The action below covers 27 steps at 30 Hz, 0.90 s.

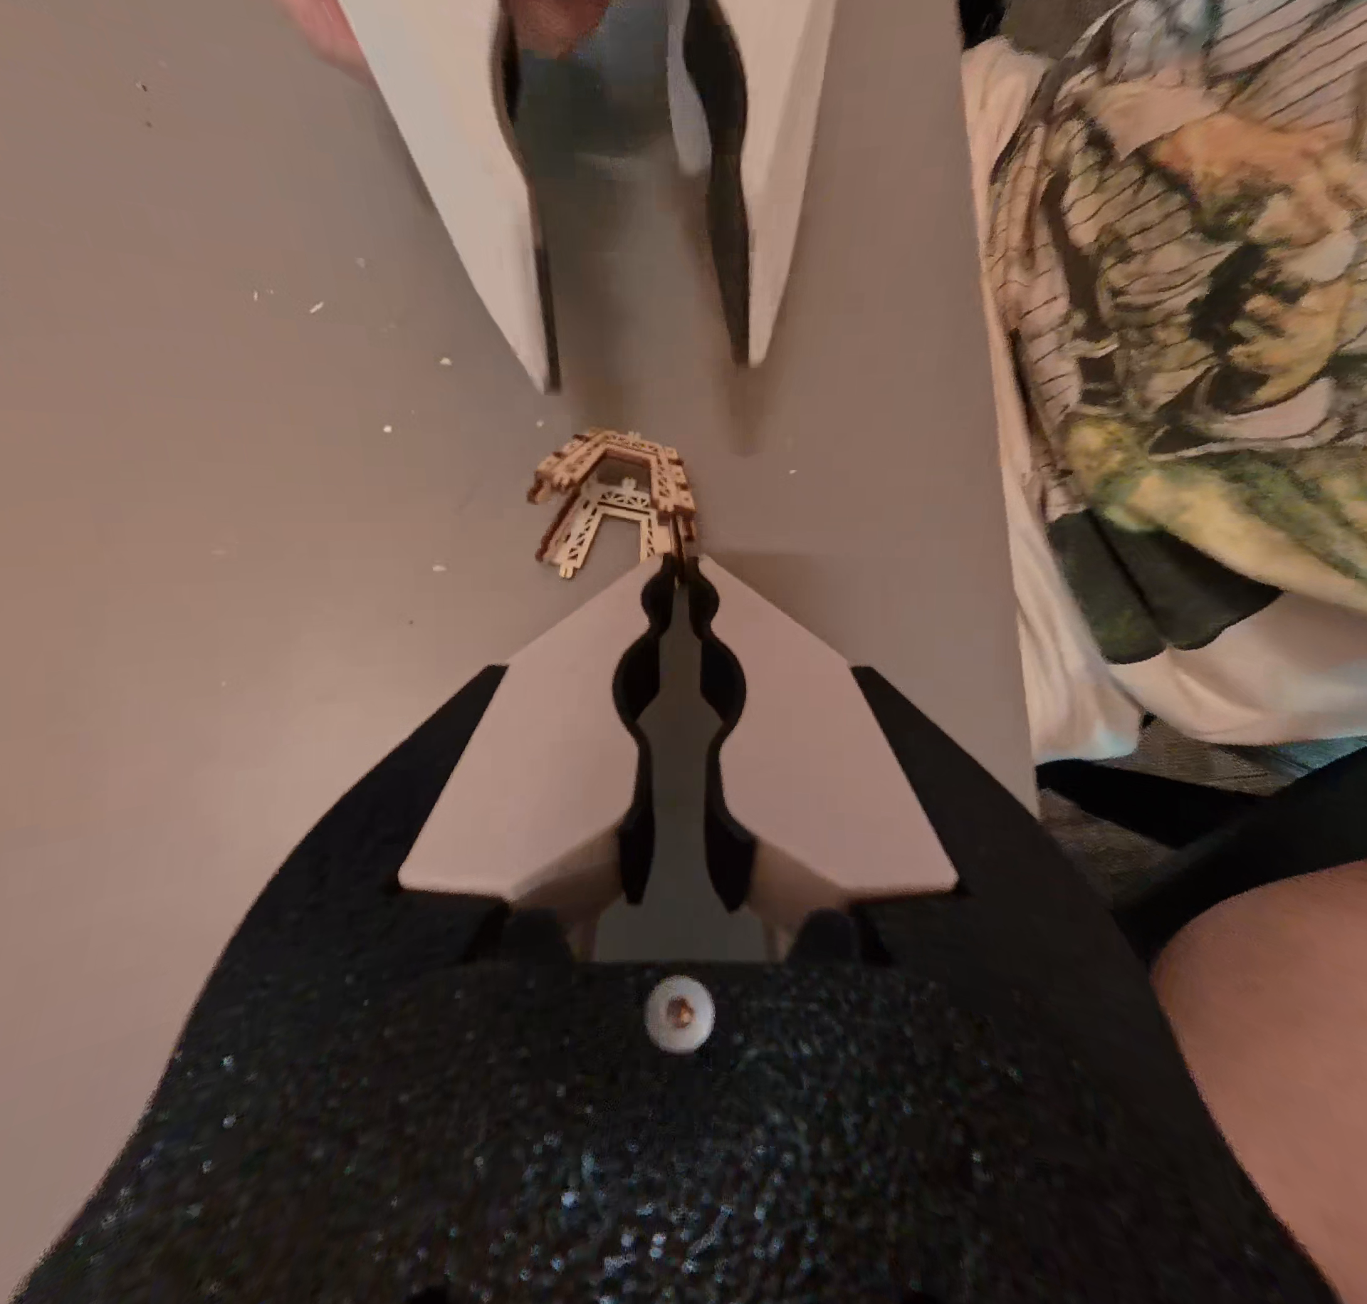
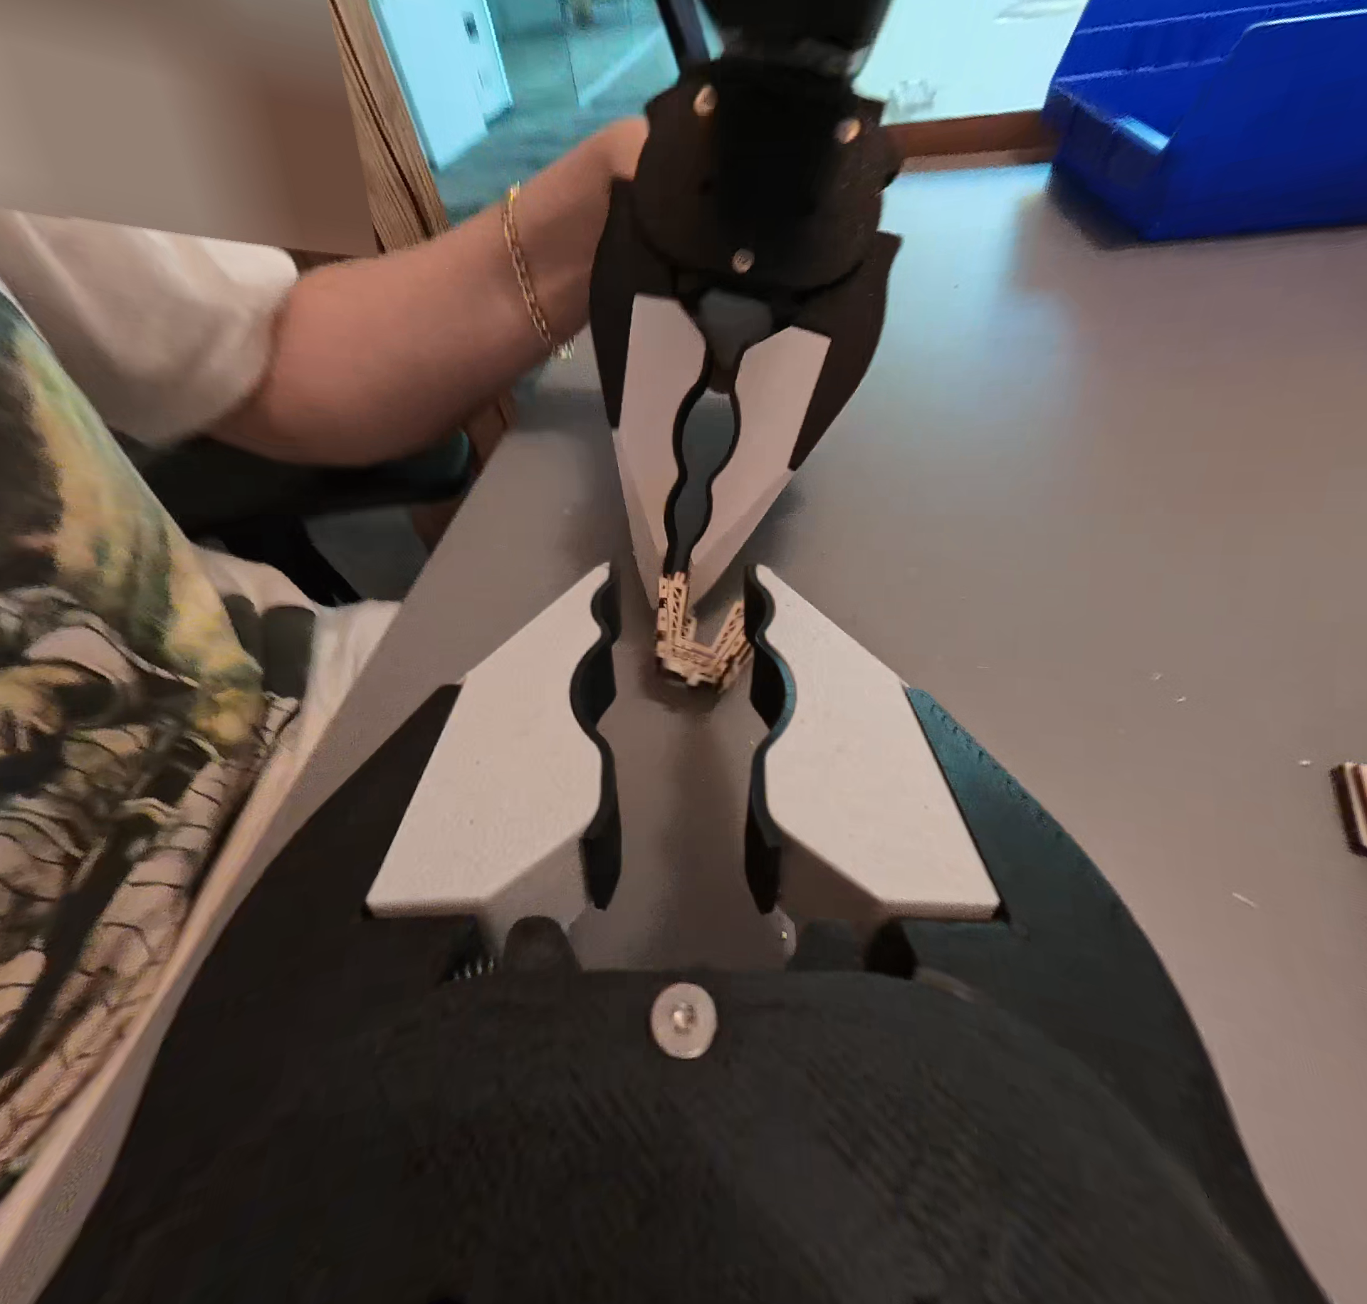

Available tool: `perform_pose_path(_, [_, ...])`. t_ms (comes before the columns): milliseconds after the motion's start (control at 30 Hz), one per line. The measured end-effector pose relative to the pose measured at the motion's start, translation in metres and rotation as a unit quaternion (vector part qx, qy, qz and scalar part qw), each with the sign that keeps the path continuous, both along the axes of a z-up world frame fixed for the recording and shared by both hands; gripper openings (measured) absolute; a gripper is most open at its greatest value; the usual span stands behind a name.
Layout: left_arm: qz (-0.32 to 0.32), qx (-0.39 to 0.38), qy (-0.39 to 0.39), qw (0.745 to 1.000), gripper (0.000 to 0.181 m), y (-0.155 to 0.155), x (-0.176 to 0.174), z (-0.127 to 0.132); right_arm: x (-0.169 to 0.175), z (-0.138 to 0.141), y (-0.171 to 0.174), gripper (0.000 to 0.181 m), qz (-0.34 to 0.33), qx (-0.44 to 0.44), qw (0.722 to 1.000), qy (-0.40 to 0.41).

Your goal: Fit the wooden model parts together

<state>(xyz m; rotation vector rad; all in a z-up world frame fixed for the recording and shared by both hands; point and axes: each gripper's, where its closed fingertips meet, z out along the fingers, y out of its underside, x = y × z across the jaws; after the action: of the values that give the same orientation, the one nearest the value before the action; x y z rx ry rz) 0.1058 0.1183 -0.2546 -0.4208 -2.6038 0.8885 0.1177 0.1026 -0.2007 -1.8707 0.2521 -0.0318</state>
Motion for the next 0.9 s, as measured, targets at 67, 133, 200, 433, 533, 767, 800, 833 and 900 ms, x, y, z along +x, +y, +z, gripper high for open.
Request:
perform_pose_path(67, [0.008, -0.014, 0.033, 0.999, 0.001, -0.004, -0.003, 0.008, -0.004, -0.007, 0.004, 0.033, 0.007, -0.026, 0.999, -0.02])
perform_pose_path(133, [0.008, -0.033, 0.06, 0.998, 0.001, -0.006, -0.006, 0.016, -0.004, -0.01, 0.006, 0.034, 0.006, -0.039, 0.999, -0.028])
perform_pose_path(200, [0.009, -0.048, 0.06, 0.997, 0.001, -0.007, -0.004, 0.019, -0.005, -0.009, 0.006, 0.033, 0.009, -0.036, 0.999, -0.035])
perform_pose_path(433, [0.037, -0.116, 0.007, 0.993, 0.0, -0.016, 0.018, 0.029, 0.011, 0.0, 0.004, 0.035, -0.048, -0.038, 0.992, -0.107])
perform_pose_path(533, [0.065, -0.176, -0.038, 0.981, 0.0, -0.024, 0.034, 0.044, 0.03, 0.02, -0.007, 0.034, -0.128, -0.038, 0.972, -0.196])
perform_pose_path(767, [0.094, -0.262, -0.108, 0.954, 0.0, -0.038, 0.049, 0.072, 0.034, 0.04, -0.014, 0.022, -0.175, -0.068, 0.927, -0.326])
perform_pose_path(800, [0.091, -0.27, -0.112, 0.952, 0.0, -0.039, 0.047, 0.074, 0.035, 0.042, -0.015, 0.021, -0.183, -0.07, 0.923, -0.333])
perform_pose_path(833, [0.088, -0.275, -0.115, 0.95, 0.0, -0.04, 0.046, 0.076, 0.036, 0.042, -0.017, 0.021, -0.188, -0.076, 0.92, -0.336])
perform_pose_path(900, [0.084, -0.285, -0.128, 0.946, 0.0, -0.042, 0.046, 0.079, 0.039, 0.047, -0.02, 0.021, -0.204, -0.072, 0.912, -0.349])
